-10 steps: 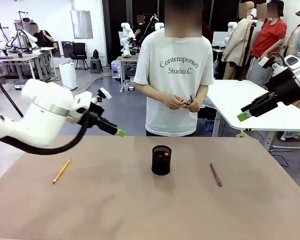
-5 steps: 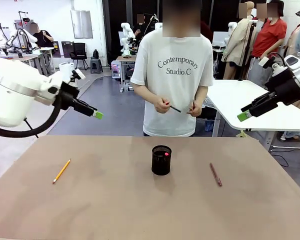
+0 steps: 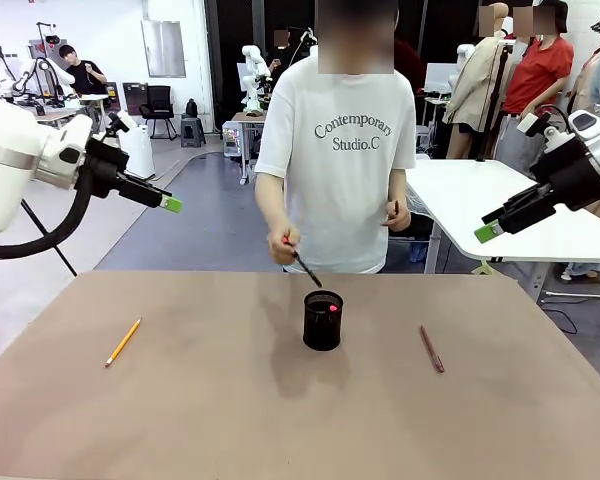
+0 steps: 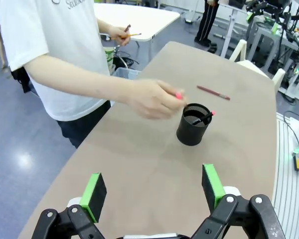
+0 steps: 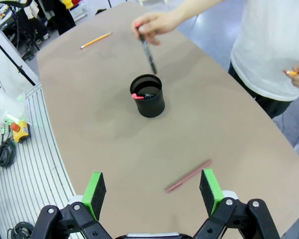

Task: Place the pens into the pen holder.
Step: Pick up a writing instrument from the table and place it into the Pen holder.

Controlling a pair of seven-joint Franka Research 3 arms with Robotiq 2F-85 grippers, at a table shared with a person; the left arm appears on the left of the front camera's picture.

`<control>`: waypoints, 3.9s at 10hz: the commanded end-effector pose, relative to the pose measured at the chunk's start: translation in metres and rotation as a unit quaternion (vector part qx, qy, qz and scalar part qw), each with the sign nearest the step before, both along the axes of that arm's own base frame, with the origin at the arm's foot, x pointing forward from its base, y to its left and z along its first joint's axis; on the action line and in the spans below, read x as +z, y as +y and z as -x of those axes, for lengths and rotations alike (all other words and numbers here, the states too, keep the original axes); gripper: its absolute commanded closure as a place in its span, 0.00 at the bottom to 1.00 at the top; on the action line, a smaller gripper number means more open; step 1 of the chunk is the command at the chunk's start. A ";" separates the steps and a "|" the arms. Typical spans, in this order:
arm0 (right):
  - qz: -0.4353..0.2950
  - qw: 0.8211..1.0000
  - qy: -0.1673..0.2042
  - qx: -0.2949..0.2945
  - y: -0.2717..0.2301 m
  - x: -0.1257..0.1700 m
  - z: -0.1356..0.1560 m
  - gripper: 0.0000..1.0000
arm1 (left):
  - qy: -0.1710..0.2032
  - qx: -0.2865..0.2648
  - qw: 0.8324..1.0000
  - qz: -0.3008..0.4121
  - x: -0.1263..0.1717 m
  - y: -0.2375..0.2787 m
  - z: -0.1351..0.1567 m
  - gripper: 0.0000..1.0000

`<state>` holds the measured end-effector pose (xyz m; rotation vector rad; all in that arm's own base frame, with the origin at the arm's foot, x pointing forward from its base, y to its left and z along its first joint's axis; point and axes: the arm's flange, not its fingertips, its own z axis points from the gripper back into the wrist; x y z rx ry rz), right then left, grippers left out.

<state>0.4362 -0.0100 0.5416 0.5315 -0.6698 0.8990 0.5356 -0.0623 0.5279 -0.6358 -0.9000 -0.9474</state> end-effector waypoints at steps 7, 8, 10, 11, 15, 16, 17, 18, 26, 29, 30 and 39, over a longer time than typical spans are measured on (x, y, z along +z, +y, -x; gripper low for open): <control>-0.006 1.000 -0.003 0.000 0.001 0.001 -0.001 0.00 | 0.002 -0.002 1.000 -0.006 -0.003 0.000 -0.001 0.00; -0.006 1.000 -0.003 0.000 0.001 0.001 -0.001 0.00 | 0.002 -0.002 1.000 -0.006 -0.003 0.000 -0.001 0.00; -0.006 1.000 -0.003 0.000 0.001 0.001 -0.001 0.00 | 0.002 -0.002 1.000 -0.006 -0.003 0.000 -0.001 0.00; -0.006 1.000 -0.003 0.000 0.001 0.001 -0.001 0.00 | 0.002 -0.002 1.000 -0.006 -0.003 0.000 -0.001 0.00; -0.006 1.000 -0.003 0.000 0.001 0.001 -0.001 0.00 | 0.002 -0.002 1.000 -0.006 -0.003 0.000 -0.001 0.00; -0.006 1.000 -0.003 0.000 0.001 0.001 -0.001 0.00 | 0.002 -0.002 1.000 -0.006 -0.003 0.000 -0.001 0.00; -0.006 1.000 -0.003 0.000 0.001 0.001 -0.001 0.00 | 0.003 0.000 1.000 0.000 -0.003 -0.001 -0.001 0.00; -0.006 1.000 -0.003 0.000 0.001 0.001 -0.001 0.00 | 0.052 0.011 0.998 -0.044 0.002 -0.001 -0.001 0.00; -0.006 1.000 -0.003 0.000 0.001 0.001 -0.001 0.00 | 0.266 0.170 0.903 -0.291 -0.029 0.042 0.007 0.00; -0.006 1.000 -0.003 0.000 0.001 0.001 -0.001 0.00 | 0.267 0.206 0.893 -0.299 -0.058 0.041 0.011 0.00; -0.006 1.000 -0.003 0.000 0.001 0.001 -0.001 0.00 | 0.258 0.219 0.888 -0.311 -0.072 0.042 0.013 0.00; -0.006 1.000 -0.003 0.000 0.001 0.001 -0.001 0.00 | 0.271 0.193 0.886 -0.324 -0.093 0.032 0.006 0.00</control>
